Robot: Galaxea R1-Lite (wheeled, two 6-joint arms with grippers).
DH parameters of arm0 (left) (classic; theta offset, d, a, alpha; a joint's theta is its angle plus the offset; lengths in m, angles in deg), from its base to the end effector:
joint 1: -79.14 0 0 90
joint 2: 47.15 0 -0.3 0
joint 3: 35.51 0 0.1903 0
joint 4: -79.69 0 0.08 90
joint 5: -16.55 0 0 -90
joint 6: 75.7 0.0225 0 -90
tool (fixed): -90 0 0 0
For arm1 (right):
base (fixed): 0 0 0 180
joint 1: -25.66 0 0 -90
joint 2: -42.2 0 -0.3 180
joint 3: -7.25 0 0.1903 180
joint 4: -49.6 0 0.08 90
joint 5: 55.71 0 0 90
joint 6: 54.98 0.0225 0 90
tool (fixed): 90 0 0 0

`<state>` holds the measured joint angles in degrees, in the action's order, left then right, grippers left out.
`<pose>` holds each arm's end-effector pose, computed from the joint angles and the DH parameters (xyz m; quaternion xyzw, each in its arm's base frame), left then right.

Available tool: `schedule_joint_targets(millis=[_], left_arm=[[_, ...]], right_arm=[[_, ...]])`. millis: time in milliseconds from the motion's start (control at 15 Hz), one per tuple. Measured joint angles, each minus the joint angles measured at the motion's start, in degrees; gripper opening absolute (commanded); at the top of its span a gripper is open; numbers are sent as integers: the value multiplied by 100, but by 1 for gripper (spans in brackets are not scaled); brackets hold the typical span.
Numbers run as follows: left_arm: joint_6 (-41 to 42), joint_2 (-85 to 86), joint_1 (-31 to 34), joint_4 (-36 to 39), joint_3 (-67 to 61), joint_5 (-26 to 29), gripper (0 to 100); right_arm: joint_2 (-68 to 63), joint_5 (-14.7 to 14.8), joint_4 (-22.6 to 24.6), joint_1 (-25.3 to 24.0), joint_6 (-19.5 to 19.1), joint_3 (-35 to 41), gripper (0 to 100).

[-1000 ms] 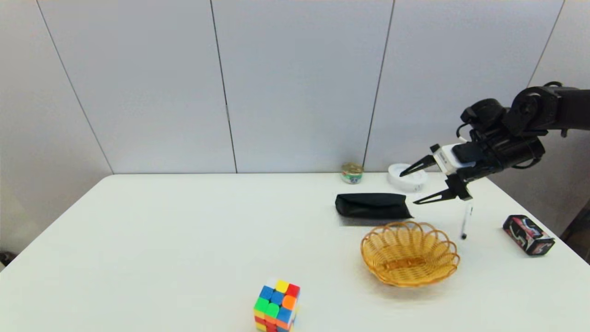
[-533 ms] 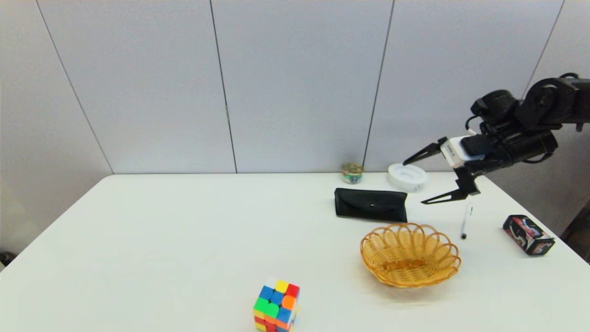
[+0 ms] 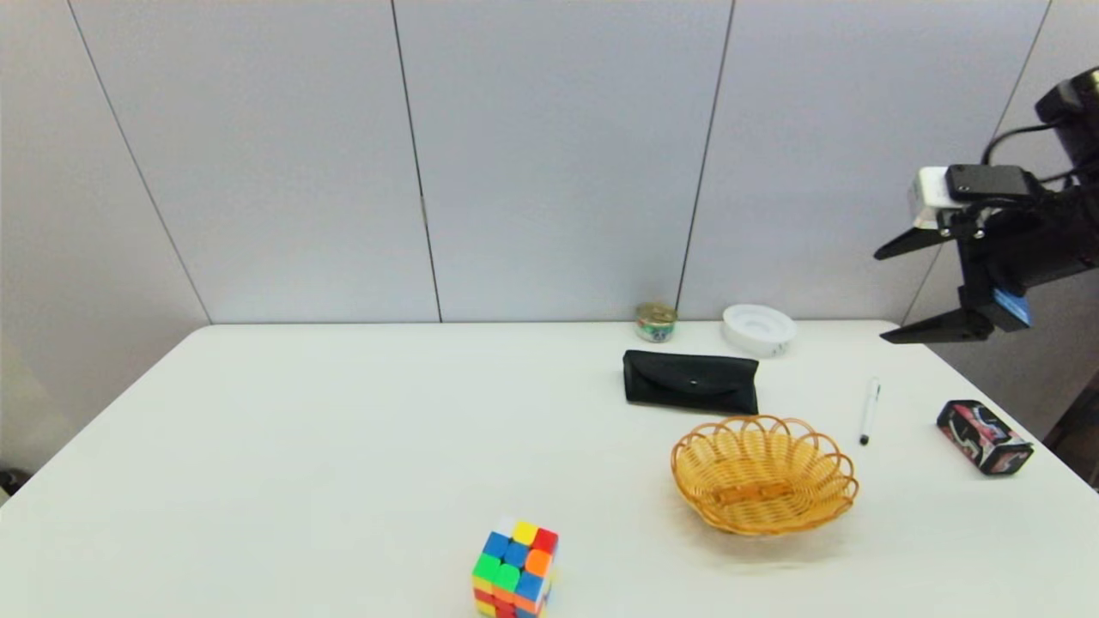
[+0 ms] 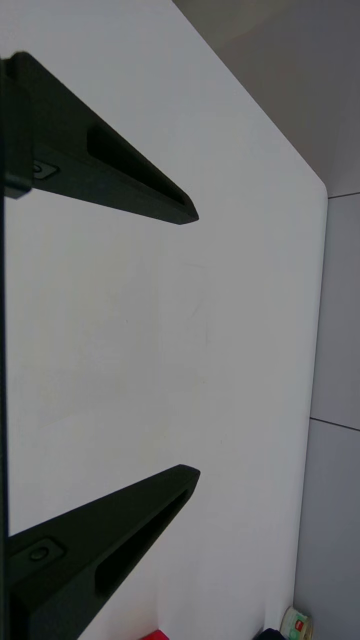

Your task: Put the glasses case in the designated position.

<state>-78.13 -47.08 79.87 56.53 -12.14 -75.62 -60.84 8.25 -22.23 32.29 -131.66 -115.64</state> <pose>-0.0229 0.0006 0.0758 -0.0212 -0.0030 0.0252 0.9995 0.3075 -0.0258 0.2779 -0.4529 0.2358 0.3797 0.7714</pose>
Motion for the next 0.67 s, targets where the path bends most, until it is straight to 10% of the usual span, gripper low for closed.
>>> schedule_joint_targets(millis=[333,667], left_arm=[[1,0,0,-7,0,0,100],[1,0,0,-5,0,0,100]], right_arm=[[1936,744,605,1,2909,1830,100],[4331,1454,2649,-49,5086,4465,100]])
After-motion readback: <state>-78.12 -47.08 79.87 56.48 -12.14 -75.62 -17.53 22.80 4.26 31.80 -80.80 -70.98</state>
